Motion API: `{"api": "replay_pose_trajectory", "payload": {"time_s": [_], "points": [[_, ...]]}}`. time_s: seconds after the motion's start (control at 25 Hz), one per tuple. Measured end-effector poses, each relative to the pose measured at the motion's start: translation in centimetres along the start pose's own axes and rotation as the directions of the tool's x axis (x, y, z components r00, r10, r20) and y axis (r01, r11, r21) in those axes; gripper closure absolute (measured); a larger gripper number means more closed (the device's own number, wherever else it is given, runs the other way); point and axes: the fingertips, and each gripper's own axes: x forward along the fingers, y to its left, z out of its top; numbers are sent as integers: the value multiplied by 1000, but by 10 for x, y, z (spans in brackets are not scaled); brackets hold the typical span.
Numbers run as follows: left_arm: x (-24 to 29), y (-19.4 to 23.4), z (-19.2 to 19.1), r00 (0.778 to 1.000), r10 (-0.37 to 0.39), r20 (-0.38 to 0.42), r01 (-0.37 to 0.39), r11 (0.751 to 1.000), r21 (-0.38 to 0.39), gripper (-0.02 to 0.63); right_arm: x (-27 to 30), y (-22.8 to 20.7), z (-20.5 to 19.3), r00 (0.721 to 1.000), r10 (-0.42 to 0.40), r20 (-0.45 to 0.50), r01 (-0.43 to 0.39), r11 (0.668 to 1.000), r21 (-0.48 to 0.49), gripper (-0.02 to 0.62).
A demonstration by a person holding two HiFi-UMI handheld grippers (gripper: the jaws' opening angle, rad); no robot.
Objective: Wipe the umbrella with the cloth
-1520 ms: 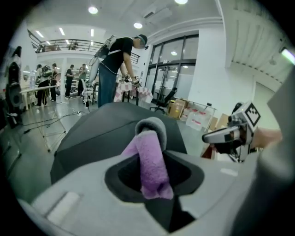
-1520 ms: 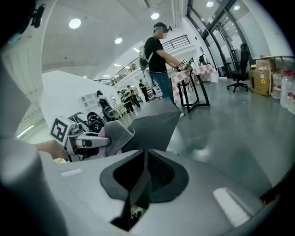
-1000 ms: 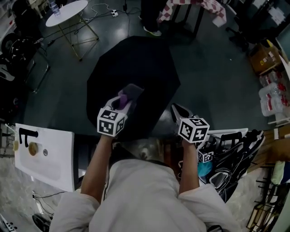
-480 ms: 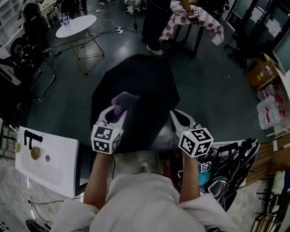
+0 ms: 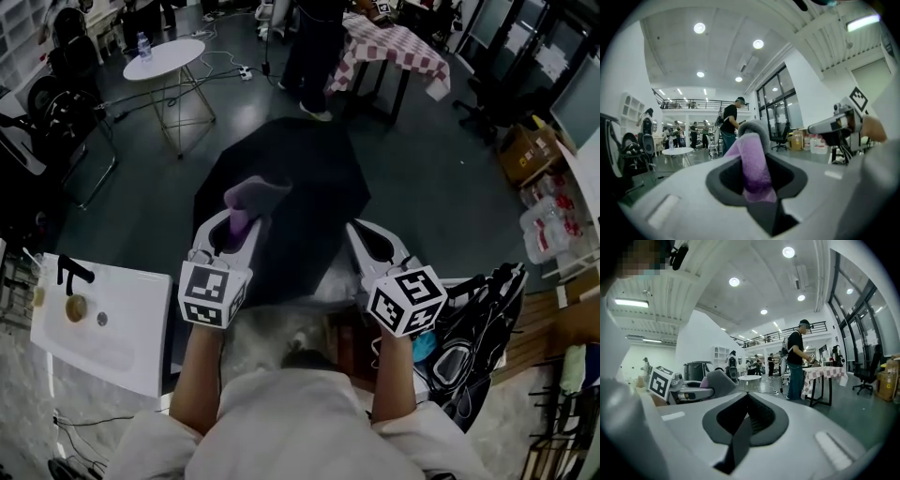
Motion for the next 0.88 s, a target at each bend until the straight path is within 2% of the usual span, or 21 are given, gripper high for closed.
{"api": "replay_pose_trajectory", "payload": {"time_s": [0.28, 0.44, 0.6, 0.88], "points": [[-69, -17, 16, 999, 1, 46, -2, 1000, 23, 491, -43, 49, 7, 999, -28, 36, 29, 998, -49, 591], [-99, -25, 20, 998, 1, 56, -3, 1000, 31, 491, -55, 75, 10, 999, -12, 47, 15, 998, -65, 591], [-117, -31, 24, 998, -4, 63, 1, 999, 52, 490, -62, 96, 11, 999, 15, 44, -11, 996, -88, 591], [-136, -32, 26, 998, -4, 70, 0, 998, 55, 489, -66, 110, 9, 999, 15, 43, -11, 995, -96, 591]]}}
